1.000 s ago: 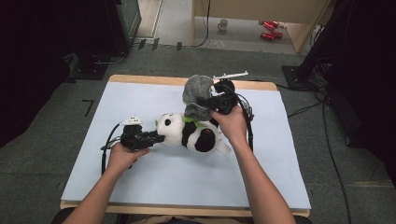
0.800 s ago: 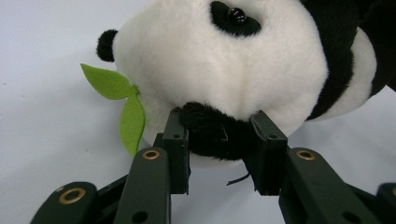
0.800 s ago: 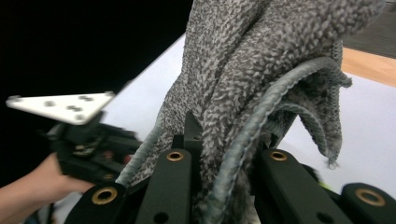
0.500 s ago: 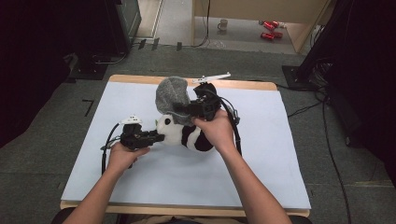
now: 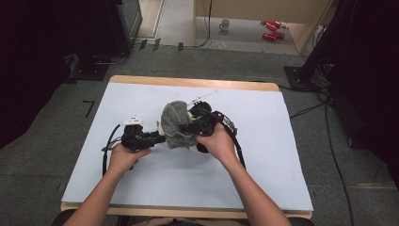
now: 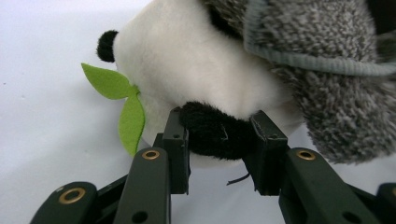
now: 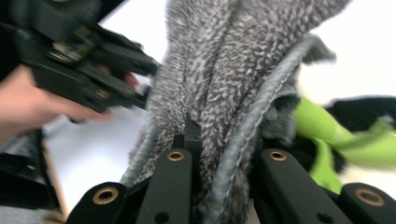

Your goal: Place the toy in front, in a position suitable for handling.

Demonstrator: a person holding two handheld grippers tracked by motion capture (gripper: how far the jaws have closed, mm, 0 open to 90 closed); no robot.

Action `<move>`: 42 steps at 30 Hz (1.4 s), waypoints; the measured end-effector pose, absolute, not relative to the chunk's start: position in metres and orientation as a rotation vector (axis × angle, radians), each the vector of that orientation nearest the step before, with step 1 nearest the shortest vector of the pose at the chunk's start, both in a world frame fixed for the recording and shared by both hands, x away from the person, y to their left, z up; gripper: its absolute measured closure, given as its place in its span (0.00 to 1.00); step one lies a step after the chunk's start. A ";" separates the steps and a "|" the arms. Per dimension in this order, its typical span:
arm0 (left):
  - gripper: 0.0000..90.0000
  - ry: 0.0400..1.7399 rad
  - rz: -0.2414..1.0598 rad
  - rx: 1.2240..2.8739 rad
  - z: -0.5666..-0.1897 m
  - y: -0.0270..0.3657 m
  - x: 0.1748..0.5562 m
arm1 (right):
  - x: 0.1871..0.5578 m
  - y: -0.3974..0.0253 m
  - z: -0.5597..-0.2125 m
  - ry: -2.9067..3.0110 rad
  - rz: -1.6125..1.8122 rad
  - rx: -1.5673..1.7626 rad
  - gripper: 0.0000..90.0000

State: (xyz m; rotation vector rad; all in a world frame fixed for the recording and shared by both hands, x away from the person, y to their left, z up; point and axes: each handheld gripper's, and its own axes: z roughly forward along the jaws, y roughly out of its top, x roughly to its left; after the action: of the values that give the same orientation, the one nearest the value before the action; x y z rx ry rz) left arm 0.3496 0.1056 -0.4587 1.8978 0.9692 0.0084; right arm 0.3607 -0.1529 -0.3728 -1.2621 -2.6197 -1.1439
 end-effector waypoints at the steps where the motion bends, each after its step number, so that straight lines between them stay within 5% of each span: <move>1: 0.72 0.968 0.008 1.896 -0.459 0.105 0.349 | 0.361 -0.154 -0.373 -2.642 -1.128 -1.262 0.90; 25: 0.72 0.962 -0.004 1.882 -0.458 0.106 0.349 | 0.391 -0.219 -0.365 -2.606 -1.144 -1.543 0.89; 42: 0.72 0.951 -0.008 1.895 -0.461 0.110 0.352 | 0.373 -0.167 -0.322 -2.437 -1.424 -1.171 0.90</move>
State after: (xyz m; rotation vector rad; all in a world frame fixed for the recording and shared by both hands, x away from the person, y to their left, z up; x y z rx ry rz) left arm 0.3518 0.1099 -0.4606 1.8953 0.9513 -0.0084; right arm 0.3725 -0.1666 -0.3221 -1.1711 -2.4373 -1.4236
